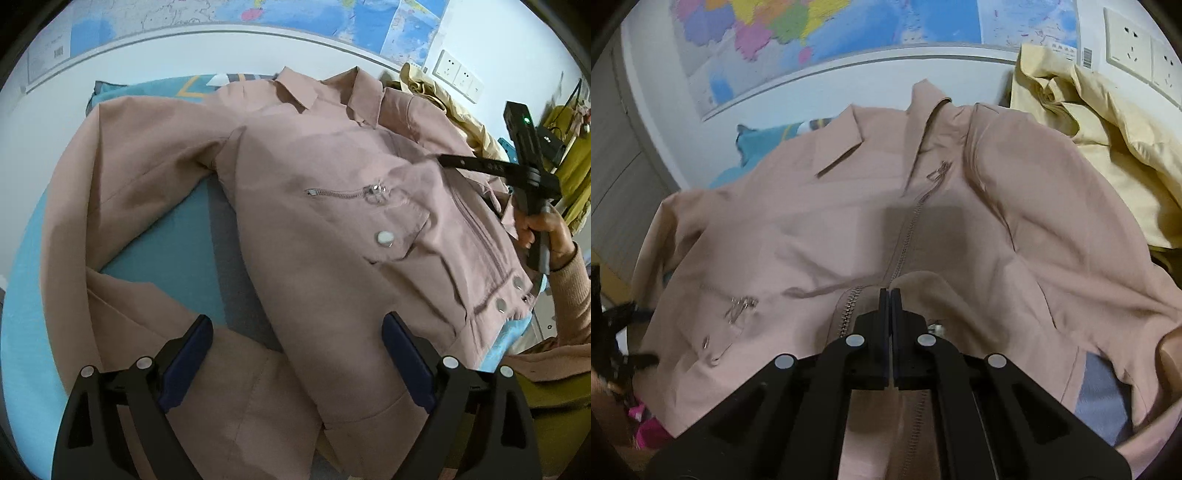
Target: Fold large clothes
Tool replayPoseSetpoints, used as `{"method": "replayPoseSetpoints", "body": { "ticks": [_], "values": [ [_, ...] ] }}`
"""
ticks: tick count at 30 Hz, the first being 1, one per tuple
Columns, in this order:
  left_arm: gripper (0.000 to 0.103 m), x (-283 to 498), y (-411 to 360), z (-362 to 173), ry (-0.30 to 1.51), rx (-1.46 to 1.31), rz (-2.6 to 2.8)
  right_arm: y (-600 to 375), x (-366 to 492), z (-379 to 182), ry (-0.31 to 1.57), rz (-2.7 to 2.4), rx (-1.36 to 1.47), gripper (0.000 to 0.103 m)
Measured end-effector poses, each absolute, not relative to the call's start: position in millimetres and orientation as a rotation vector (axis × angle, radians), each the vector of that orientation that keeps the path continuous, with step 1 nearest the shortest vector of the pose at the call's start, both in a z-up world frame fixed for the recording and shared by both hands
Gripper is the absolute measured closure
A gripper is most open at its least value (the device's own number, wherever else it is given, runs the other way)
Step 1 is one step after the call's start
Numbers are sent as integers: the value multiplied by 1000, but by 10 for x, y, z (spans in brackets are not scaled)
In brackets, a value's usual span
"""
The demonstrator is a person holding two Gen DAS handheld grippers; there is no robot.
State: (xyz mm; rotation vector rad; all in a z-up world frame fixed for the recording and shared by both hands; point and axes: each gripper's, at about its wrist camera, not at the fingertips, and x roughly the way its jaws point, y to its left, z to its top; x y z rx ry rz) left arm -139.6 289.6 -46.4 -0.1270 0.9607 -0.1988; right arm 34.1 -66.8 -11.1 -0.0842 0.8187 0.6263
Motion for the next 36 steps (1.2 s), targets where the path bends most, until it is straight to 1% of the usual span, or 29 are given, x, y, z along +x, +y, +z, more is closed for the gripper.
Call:
{"method": "replayPoseSetpoints", "body": {
  "ticks": [3,4,5,6,7,8,9,11,12,18,20,21,22,23,24,25,26,27,28,29,30,32,34,36],
  "values": [
    [11,-1421,2882,-481,973,-130,-215,-639,385,-235,868,636,-68,101],
    [10,-1431,2886,-481,972,-135,-222,-638,369,-250,881,649,-65,99],
    [10,-1457,2888,-478,971,-144,-235,-733,311,-217,878,648,-47,94],
    [10,-1486,2888,-476,969,-153,-252,-793,261,-166,861,658,-29,71],
    [9,-1518,2884,-477,967,-162,-272,-895,190,-97,834,672,-10,35],
    [7,-1545,2875,-484,969,-168,-285,-1081,71,8,783,652,7,22],
    [7,-1570,2865,-492,970,-167,-292,-1205,-8,63,758,633,9,18],
    [7,-1624,2818,-509,967,-149,-299,-1547,-186,110,762,629,40,19],
    [7,-1647,2794,-512,963,-141,-301,-1676,-236,82,781,629,64,17],
    [7,-1701,2664,-519,959,-97,-299,-2294,-521,-474,979,613,225,15],
    [7,-1687,2606,-521,967,-66,-279,-2317,-577,-617,1015,658,286,16],
    [7,-1682,2594,-518,971,-59,-268,-2302,-645,-608,985,685,279,17],
    [10,-1677,2584,-514,973,-52,-256,-2278,-683,-618,993,717,295,17],
    [15,-1674,2571,-510,975,-42,-235,-2242,-691,-639,1008,757,320,19],
    [18,-1665,2563,-503,978,-35,-210,-2204,-682,-660,1023,782,337,20],
    [26,-1662,2561,-495,977,-31,-191,-2193,-684,-669,1016,787,349,20],
    [31,-1658,2563,-486,977,-26,-170,-2182,-675,-661,1016,787,354,21],
    [35,-1656,2570,-477,976,-22,-154,-2203,-671,-658,1019,782,369,37],
    [50,-1654,2571,-462,968,-11,-123,-2234,-651,-686,1040,782,403,75],
    [63,-1651,2578,-453,968,-5,-102,-2272,-630,-734,1064,785,444,91],
    [69,-1651,2592,-439,967,-4,-89,-2274,-616,-755,1072,795,471,92],
    [90,-1662,2660,-356,950,-34,-89,-2314,-652,-714,1049,811,496,93],
    [97,-1713,2804,-198,921,-124,-149,-2385,-772,-546,994,849,530,94],
    [98,-1791,2848,-50,891,-148,-174,-2429,-915,-352,951,863,488,96]
  ]
}}
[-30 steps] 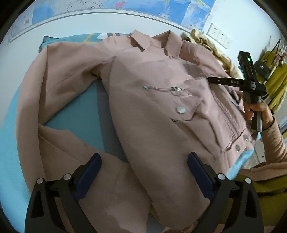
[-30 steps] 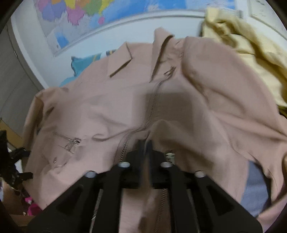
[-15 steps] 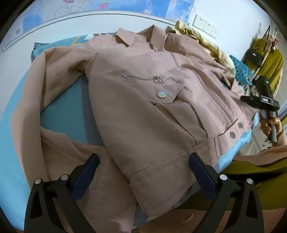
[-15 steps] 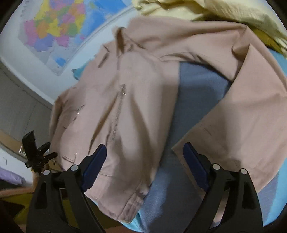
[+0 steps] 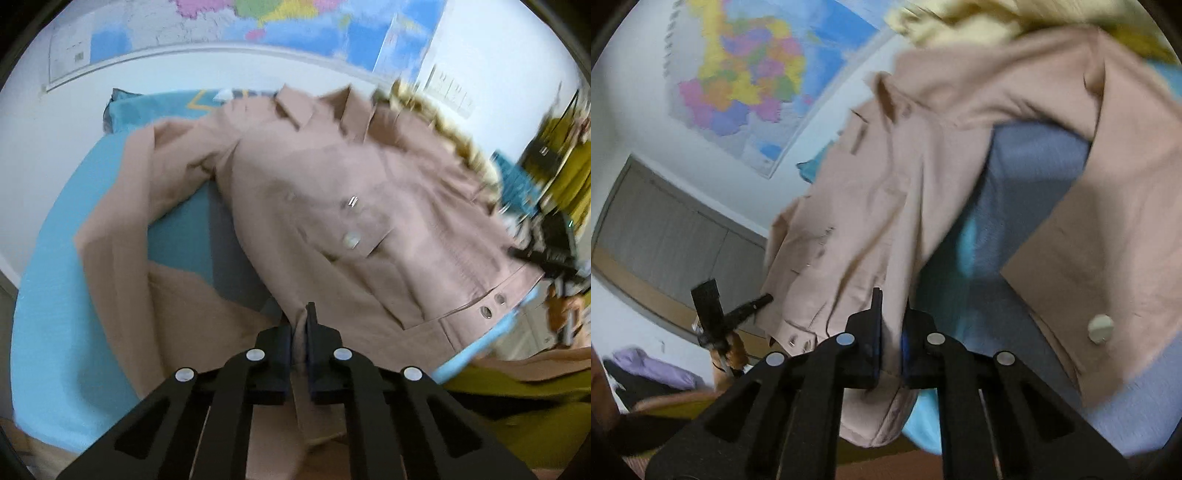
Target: Fold large clothes
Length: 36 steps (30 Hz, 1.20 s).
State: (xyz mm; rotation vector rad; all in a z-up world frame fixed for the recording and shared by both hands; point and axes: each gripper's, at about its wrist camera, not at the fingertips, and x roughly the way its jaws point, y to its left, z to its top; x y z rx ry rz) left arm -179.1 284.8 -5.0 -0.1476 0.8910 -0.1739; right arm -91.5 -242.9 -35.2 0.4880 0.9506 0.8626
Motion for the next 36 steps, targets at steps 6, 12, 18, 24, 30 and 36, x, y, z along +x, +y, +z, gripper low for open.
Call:
{"method": "replayPoseSetpoints", "body": {
  "ticks": [6,12,18,24,30,36],
  "values": [
    [90,-1829,2802,-53,951,-88,-174,-2437,-1037,-295,1000,786,372,96],
    [42,-1707,2953,-29,907,-116,-94,-2619,-884,-175,905,599,257,31],
    [34,-1518,2760,228,811,-39,-89,-2906,-497,23,761,295,112,11],
    [31,-1037,2301,247,807,17,-200,-2786,102,-352,869,145,-40,10],
    [31,-657,1995,214,833,43,-287,-3058,174,-316,893,282,101,100],
    [31,-346,1804,265,834,46,-383,-3139,-46,573,781,543,243,100]
  ]
}}
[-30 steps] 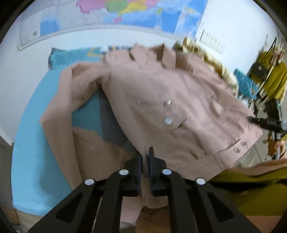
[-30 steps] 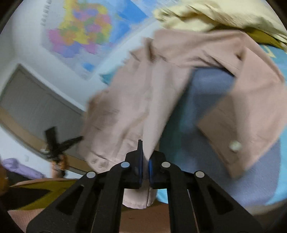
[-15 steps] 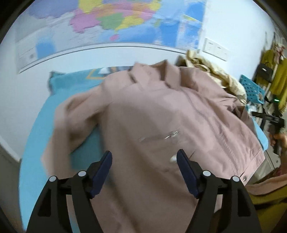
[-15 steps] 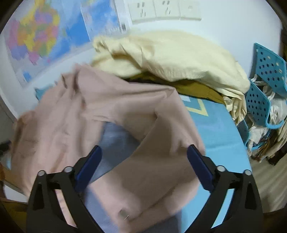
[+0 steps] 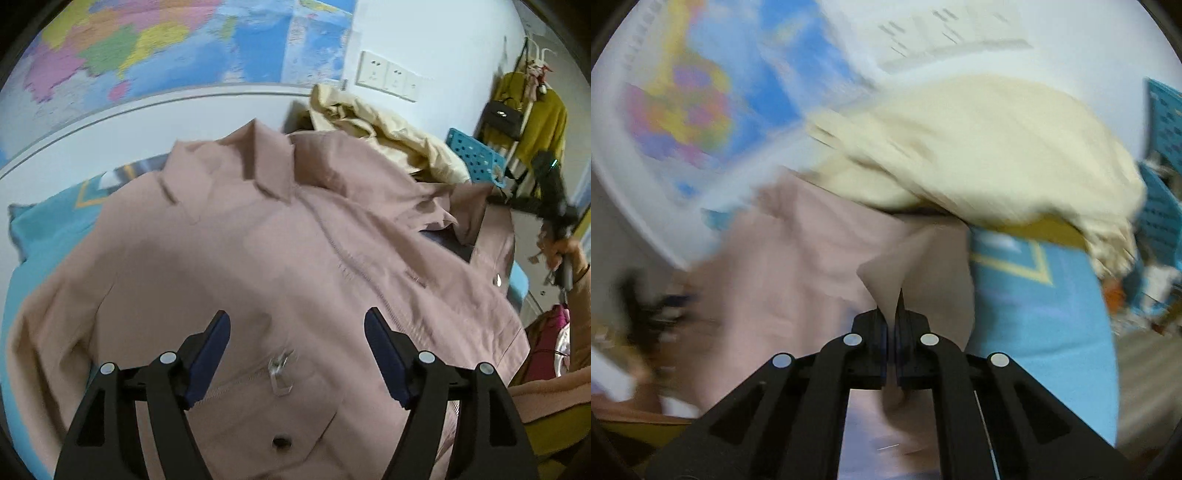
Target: Fold large clothes
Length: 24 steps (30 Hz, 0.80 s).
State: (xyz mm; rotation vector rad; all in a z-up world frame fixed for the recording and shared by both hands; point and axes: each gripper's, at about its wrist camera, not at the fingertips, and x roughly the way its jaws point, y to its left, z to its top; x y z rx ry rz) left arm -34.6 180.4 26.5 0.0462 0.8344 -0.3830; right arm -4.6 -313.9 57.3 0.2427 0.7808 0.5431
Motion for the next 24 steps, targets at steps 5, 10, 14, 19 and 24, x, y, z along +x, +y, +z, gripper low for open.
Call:
{"method": "replayPoseSetpoints", "body": {
  "ticks": [5,10,14,19,24],
  "values": [
    [31,-196,1761,451,791,11,-471,-2730,-303,1413,653,811,237,100],
    [30,-212,1891,647,727,-38,-534,-1722,-339,1719,642,1065,146,99],
    [25,-280,2105,733,689,-114,-552,-811,-20,1389,772,1184,115,92],
    [21,-356,2276,582,729,-110,-489,-219,446,818,946,1109,95,49],
    [19,-292,2201,279,844,-84,-512,-599,612,744,842,921,48,44]
  ]
}}
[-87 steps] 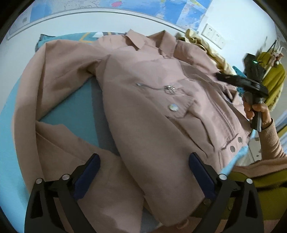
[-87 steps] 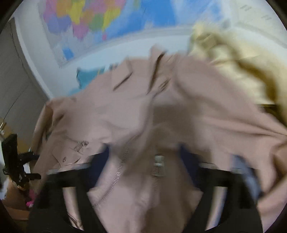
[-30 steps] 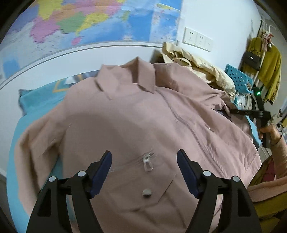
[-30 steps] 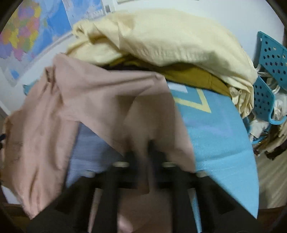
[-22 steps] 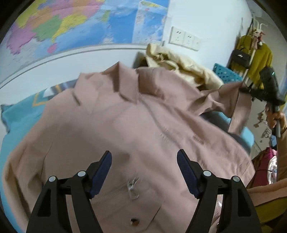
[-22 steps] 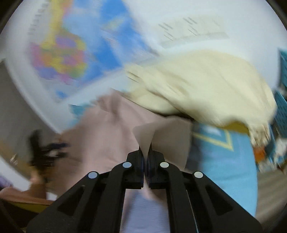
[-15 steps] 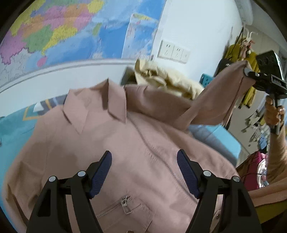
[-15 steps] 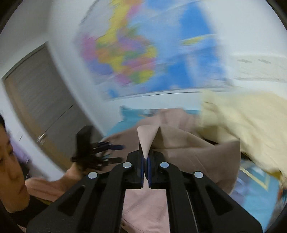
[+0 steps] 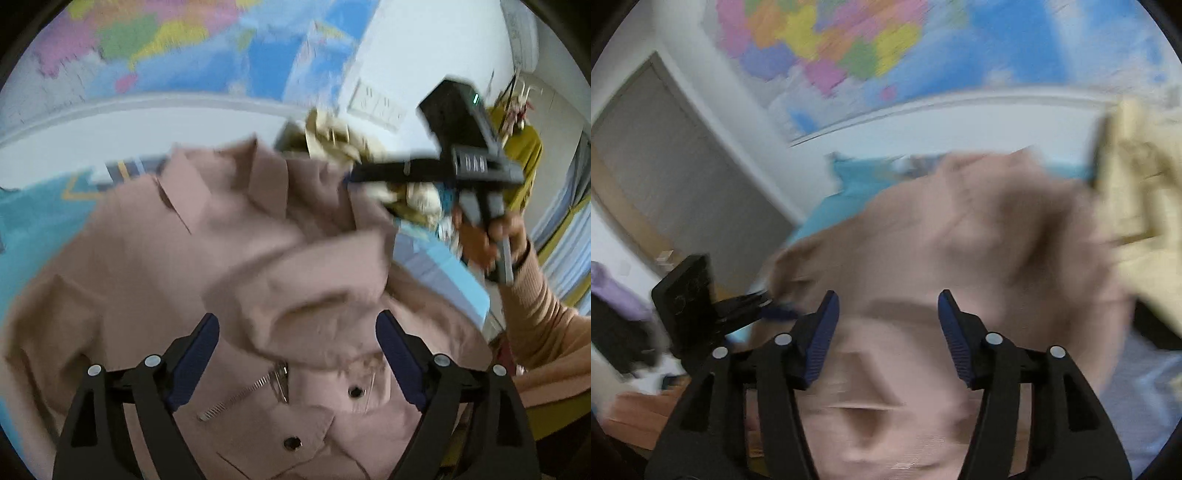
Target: Fold large clothes
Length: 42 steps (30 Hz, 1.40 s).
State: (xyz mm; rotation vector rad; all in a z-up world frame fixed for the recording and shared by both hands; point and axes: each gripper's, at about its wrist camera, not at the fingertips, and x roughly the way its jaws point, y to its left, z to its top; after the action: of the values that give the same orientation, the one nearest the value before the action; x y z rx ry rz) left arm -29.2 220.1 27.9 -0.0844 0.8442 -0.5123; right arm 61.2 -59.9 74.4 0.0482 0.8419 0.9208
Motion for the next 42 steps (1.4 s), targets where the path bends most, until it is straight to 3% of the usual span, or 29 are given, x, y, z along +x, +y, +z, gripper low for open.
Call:
{"method": "replayPoseSetpoints", "body": {
  "ticks": [2,6,7,9,10,11,12,14,19,21,22,24,26,28,29,30,31,34,36,39,41,42],
  "values": [
    [12,-245,2108,143,891,-74,-548,-852,631,744,812,819,47,36],
    [12,-61,1878,-128,1007,-18,-530,-1283,874,439,879,648,74,35],
    [17,-10,1840,-186,1029,-19,-532,-1299,920,378,901,646,85,35],
    [40,82,1812,-264,1064,-28,-531,-1264,1016,240,941,644,66,39],
    [67,118,1802,-295,1079,-22,-520,-1224,1088,158,967,633,63,54],
    [82,149,1808,-308,1090,-12,-506,-1190,1142,101,994,644,58,68],
    [85,175,1833,-299,1091,-6,-489,-1193,1219,76,1021,659,56,98],
    [93,182,1908,-209,1054,12,-469,-1212,1243,105,1007,604,25,100],
    [94,214,2275,249,931,117,-324,-1775,1226,487,902,529,163,101],
    [76,257,2444,385,891,169,-214,-1956,1252,493,891,492,222,101],
    [61,285,2513,423,880,169,-193,-2014,1275,454,897,474,257,100],
    [58,332,2634,474,876,155,-202,-2049,1336,333,929,454,286,97],
    [36,366,2630,446,906,143,-219,-2046,1349,254,951,462,297,94],
    [26,357,2588,379,927,137,-275,-2057,1288,265,933,448,293,81],
    [22,342,2580,337,934,151,-273,-2057,1243,293,912,447,288,76],
    [20,337,2567,284,943,177,-250,-2081,1150,359,874,439,278,54],
    [20,340,2563,224,952,198,-231,-2092,1065,432,840,429,258,44],
    [20,412,2568,75,996,202,-208,-1966,734,649,739,484,173,42],
    [22,488,2580,-28,1023,206,-206,-1747,546,683,721,591,108,35],
    [47,560,2576,-137,1044,217,-220,-1343,465,554,734,647,-54,27],
    [77,615,2547,-183,1031,252,-198,-1089,551,341,775,630,-162,27],
    [82,639,2538,-182,1020,266,-174,-1026,605,247,798,622,-197,27]
  ]
}}
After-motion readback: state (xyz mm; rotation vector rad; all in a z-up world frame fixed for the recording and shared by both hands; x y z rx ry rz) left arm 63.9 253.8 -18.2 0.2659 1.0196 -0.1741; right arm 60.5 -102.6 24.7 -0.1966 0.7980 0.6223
